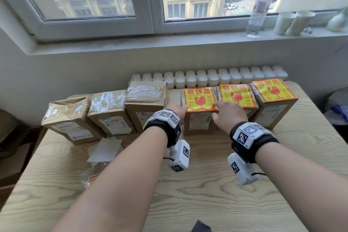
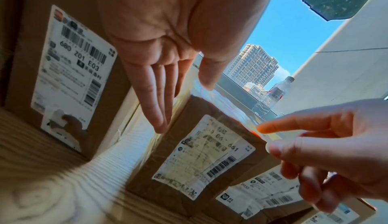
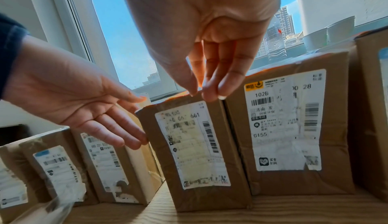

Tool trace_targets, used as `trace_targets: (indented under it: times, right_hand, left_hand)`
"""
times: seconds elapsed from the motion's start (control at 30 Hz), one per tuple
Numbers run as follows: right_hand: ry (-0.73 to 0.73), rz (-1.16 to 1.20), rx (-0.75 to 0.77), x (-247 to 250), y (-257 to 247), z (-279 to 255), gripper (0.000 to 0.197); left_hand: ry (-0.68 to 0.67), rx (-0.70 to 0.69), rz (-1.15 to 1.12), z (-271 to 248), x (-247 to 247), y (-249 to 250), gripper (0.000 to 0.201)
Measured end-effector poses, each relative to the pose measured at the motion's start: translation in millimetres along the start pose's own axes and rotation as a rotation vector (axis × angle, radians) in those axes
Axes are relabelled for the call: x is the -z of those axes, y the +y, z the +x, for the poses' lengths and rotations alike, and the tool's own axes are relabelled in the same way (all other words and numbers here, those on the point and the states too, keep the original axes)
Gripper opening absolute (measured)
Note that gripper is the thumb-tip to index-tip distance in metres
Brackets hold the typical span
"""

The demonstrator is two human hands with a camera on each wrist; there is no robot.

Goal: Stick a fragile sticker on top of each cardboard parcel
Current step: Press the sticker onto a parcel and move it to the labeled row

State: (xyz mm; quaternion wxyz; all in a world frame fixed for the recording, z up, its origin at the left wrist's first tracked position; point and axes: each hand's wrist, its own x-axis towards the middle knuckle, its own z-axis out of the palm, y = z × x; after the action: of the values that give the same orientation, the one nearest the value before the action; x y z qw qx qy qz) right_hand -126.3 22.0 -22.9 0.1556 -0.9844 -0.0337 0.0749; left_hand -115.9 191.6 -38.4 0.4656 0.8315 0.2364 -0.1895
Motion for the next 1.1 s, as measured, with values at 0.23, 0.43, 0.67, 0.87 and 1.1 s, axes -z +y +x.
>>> trace_targets:
  times: [0.23, 0.43, 0.67, 0.87, 1.1]
  right_hand:
    - [-0.011, 0.049, 0.06, 2.5, -10.0, -25.0, 0.036]
    - [-0.037, 0.091, 0.153, -4.3, -31.7, -45.0, 0.024]
    - [0.005, 0.165, 0.207, -5.5, -77.7, -30.0, 0.021]
    - [0.01, 0.241, 0.171, -25.1, -121.4, 0.6, 0.029]
    - [-0.025, 0.346, 0.06, -39.1, -140.7, 19.0, 0.046]
  left_hand:
    - [0.129, -0.057, 0.053, -35.7, 26.8, -27.1, 0.022]
    - [0.357, -0.09, 0.067, -68.9, 61.2, -57.7, 0.026]
    - [0.541, -0.139, 0.049, -55.8, 106.2, -60.2, 0.023]
    - [0.497, -0.109, 0.023, -17.6, 138.7, -63.8, 0.04]
    - [0.393, -0.121, -0.004, 13.9, 145.1, -65.3, 0.045]
